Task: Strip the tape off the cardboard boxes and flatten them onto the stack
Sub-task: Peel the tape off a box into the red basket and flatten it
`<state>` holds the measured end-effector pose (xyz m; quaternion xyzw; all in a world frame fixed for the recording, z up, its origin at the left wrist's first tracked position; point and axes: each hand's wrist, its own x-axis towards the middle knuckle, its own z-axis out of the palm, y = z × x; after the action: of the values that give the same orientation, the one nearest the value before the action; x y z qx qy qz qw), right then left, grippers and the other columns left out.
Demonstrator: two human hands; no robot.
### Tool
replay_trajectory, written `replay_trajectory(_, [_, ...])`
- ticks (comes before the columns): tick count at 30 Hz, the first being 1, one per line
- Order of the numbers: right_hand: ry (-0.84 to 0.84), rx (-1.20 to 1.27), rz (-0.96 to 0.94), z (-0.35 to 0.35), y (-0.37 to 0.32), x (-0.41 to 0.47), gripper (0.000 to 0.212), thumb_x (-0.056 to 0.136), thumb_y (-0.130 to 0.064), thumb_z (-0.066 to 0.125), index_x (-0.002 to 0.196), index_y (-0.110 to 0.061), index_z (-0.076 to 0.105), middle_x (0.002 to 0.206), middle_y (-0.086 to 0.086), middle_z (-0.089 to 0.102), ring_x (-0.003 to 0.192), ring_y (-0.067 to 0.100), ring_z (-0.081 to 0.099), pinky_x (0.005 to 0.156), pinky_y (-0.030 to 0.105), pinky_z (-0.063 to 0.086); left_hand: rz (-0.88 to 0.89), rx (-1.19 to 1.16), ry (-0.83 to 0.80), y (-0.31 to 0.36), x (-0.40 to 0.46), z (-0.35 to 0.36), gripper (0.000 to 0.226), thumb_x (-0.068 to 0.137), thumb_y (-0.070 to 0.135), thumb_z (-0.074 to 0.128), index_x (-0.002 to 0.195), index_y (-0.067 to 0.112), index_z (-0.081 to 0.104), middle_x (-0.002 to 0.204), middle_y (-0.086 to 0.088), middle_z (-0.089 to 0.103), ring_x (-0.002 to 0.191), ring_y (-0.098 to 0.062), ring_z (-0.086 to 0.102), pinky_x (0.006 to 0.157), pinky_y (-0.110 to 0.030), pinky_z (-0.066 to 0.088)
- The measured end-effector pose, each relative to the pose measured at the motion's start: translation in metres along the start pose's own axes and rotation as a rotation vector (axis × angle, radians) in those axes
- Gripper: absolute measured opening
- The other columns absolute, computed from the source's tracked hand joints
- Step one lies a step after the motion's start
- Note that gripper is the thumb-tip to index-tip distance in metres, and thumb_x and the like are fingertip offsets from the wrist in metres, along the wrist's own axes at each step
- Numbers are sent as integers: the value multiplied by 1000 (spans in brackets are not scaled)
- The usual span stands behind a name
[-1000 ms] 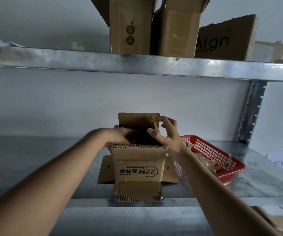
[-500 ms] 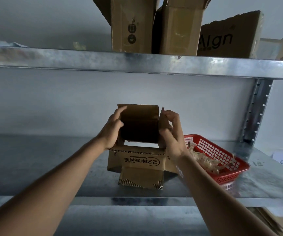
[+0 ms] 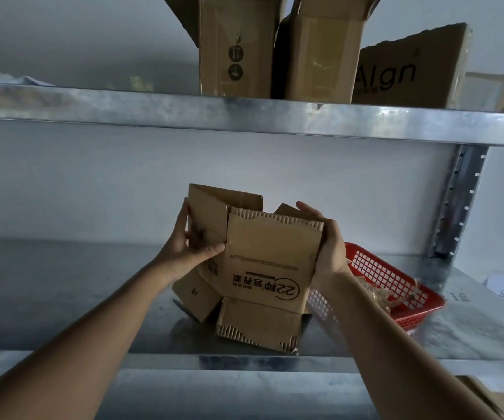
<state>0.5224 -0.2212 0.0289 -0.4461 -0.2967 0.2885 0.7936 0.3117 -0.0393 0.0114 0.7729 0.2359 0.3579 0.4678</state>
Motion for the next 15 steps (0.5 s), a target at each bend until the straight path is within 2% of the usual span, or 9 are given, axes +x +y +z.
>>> replay_trajectory(3, [9, 4, 54, 2, -5, 0, 57, 101, -67, 32, 131, -34, 68, 120, 11, 75, 113, 38, 69, 96, 67, 52, 6, 24, 54, 4, 3, 7, 127, 79, 54, 82, 157, 52, -18, 169, 4, 18, 151, -16, 25, 122, -48, 29])
replay_trajectory(5, [10, -26, 46, 6, -5, -1, 74, 89, -85, 35, 138, -35, 60, 123, 10, 74, 114, 37, 70, 94, 66, 54, -26, 110, 154, 6, 9, 10, 130, 71, 75, 79, 152, 60, -22, 168, 1, 18, 153, -26, 23, 121, -56, 27])
replay_trajectory(7, [-23, -113, -3, 7, -2, -3, 89, 79, -90, 47, 150, -36, 45, 140, 11, 64, 127, 36, 63, 100, 65, 51, -51, 161, 233, 6, 14, 10, 131, 65, 86, 74, 148, 65, -24, 168, -3, 20, 151, -35, 26, 116, -60, 29])
replay_trajectory(9, [-52, -313, -123, 8, 4, -10, 82, 86, -76, 61, 155, -49, 25, 155, 4, 47, 137, 25, 50, 111, 57, 42, -130, 219, 304, 5, 18, 9, 127, 62, 93, 67, 146, 68, -25, 160, -13, 24, 140, -45, 34, 109, -62, 35])
replay_trajectory(10, [-83, -438, -212, 8, 9, -13, 80, 94, -58, 67, 155, -53, 16, 151, -1, 49, 130, 17, 53, 109, 49, 44, -181, 256, 340, 6, 19, 10, 123, 63, 94, 64, 145, 68, -24, 153, -17, 27, 130, -47, 39, 105, -62, 38])
replay_trajectory(11, [-130, -577, -280, 5, 18, -14, 84, 96, -40, 72, 154, -54, 12, 142, -3, 55, 117, 14, 60, 99, 45, 52, -223, 286, 372, 4, 22, 11, 119, 66, 94, 62, 147, 68, -22, 147, -19, 28, 122, -47, 41, 103, -61, 39])
replay_trajectory(12, [-162, -709, -326, 5, 28, -14, 88, 93, -34, 75, 154, -54, 14, 139, -4, 57, 112, 15, 62, 94, 46, 57, -258, 306, 396, 3, 23, 12, 114, 70, 92, 60, 149, 66, -19, 146, -19, 29, 118, -46, 42, 103, -60, 39])
replay_trajectory(15, [-105, -905, -323, 6, 44, -13, 82, 83, -49, 79, 148, -61, 29, 143, -11, 54, 124, 18, 58, 97, 52, 58, -337, 335, 388, -1, 27, 9, 99, 81, 87, 54, 153, 64, -9, 148, -18, 27, 126, -48, 40, 106, -61, 38])
